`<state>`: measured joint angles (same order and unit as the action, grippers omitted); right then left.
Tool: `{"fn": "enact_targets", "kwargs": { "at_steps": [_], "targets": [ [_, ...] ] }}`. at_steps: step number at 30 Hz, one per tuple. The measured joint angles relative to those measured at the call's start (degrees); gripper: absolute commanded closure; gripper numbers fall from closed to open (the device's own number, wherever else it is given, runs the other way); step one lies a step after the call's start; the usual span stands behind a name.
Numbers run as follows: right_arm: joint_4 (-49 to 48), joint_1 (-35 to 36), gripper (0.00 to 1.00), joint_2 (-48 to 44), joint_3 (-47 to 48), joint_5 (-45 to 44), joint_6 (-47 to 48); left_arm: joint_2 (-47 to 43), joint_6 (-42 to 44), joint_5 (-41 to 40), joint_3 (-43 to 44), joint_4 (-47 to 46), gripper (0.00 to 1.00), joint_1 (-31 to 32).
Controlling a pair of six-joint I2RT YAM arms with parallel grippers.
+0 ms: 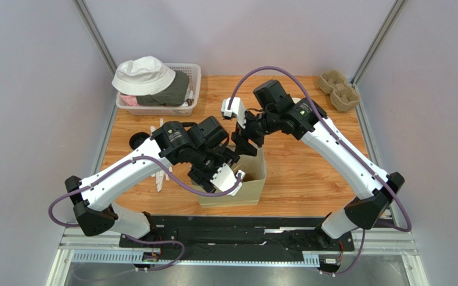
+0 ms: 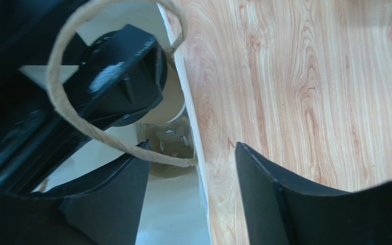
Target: Pack the takeout coffee
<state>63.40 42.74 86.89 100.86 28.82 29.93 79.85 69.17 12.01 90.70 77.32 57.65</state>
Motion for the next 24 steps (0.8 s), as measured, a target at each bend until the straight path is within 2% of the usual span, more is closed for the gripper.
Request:
{"fn": "enact_targets", "kwargs": {
  "at_steps": [1,2,4,5,6,15,24],
  "targets": [
    [-0.57,0.11,0.42,0.5,-0.42,-0.33,0.39,0.07,-0.07,0.0,0.0,0.0,0.83,0.02],
    [-0.79,0.17,0.56,1.07,-0.81,-0.66,0.85,0.09,-0.09,0.0,0.0,0.0,0.83,0.02],
    [-1.11,0.24,0.75,2.25,-1.31,-1.38,1.84,0.13,-0.2,0.0,0.0,0.0,0.83,0.0],
    [-1.14,0.33,0.91,2.97,-1.42,-1.79,2.12,0.15,-0.33,-0.02,0.0,0.0,0.83,0.02],
    [-1.18,0.35,1.0,3.52,-1.42,-2.01,2.58,0.15,-0.55,-0.04,0.0,0.0,0.83,0.02],
    [-3.65,0.37,1.0,3.72,-0.52,-5.9,-0.83,-0.2,-4.11,-0.44,-1.84,-2.19,0.83,0.02],
    [-8.04,0.57,1.0,-4.02,-2.67,-8.92,-6.71,-3.13,-8.52,-4.96,-10.23,-9.92,0.83,-0.02]
  ]
}}
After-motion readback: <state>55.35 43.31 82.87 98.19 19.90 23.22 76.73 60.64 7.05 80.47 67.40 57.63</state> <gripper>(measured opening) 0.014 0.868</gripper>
